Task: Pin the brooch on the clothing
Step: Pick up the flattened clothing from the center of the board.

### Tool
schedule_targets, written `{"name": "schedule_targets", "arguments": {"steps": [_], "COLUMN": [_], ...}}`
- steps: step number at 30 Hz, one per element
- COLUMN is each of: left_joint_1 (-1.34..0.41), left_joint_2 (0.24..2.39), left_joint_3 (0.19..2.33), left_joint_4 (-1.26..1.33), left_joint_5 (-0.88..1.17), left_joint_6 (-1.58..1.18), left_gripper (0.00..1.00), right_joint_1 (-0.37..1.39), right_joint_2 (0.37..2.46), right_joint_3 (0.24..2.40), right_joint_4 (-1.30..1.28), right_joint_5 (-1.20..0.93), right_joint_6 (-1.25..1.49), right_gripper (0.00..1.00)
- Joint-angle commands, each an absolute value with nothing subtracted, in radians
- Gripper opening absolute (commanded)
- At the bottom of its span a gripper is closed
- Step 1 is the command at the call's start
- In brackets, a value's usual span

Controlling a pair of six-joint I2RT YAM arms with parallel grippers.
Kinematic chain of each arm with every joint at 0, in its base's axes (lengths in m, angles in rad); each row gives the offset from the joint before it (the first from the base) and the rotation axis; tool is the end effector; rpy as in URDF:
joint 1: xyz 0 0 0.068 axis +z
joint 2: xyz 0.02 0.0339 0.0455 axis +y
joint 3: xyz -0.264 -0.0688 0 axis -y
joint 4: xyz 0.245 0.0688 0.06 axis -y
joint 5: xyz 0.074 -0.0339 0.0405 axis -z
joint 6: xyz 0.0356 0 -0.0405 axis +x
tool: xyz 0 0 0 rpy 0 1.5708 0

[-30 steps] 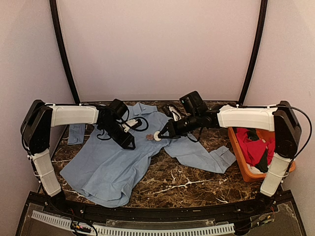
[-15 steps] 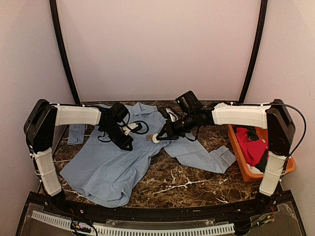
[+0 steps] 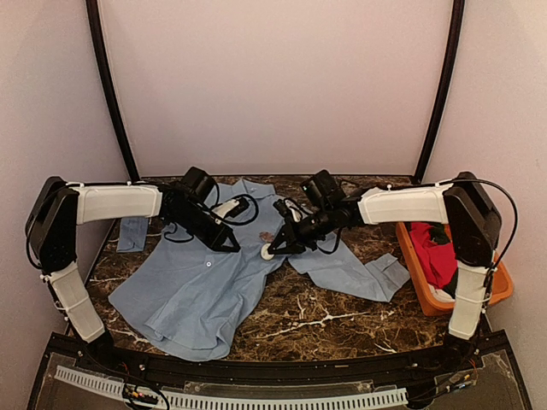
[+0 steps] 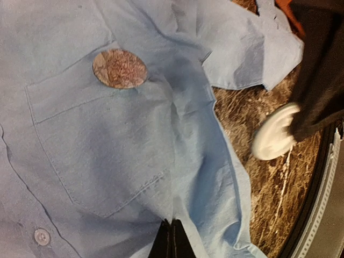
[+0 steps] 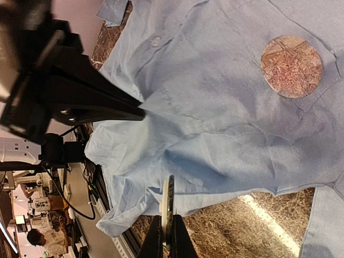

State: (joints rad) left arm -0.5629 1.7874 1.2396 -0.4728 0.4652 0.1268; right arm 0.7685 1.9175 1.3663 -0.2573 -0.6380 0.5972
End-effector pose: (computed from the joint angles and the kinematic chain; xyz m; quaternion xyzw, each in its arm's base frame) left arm 0.3065 -0.2123 0.2048 0.3755 0.8602 -0.2738 0.2101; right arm 0.2877 0.3077 0.2104 -0.1916 0.8682 0.4487 0.0903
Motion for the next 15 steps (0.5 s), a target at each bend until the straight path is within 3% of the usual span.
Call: {"name": "schedule_targets", "arguments": {"steps": [1,15], "left_joint_1": [-0.560,-0.605], "left_joint_2": [1.699,1.687], "left_joint_3": [1.201,1.183], "left_joint_4": [-0.350,-0.341], "left_joint_5": [0.624,0.646], "left_joint_6": [0.080,0.077], "left_gripper": [0.01,0.01], "right_joint_1": [0.763,0.756], "right_joint_2": [1.976,2.029], "right_joint_3": [1.356,1.382], "right_joint_4": [-0.203,-0.118], "right_joint_5": [-0.672,-0.706], "right_joint_6": [0.648,0.765], "right_gripper": [0.00,0.00]}}
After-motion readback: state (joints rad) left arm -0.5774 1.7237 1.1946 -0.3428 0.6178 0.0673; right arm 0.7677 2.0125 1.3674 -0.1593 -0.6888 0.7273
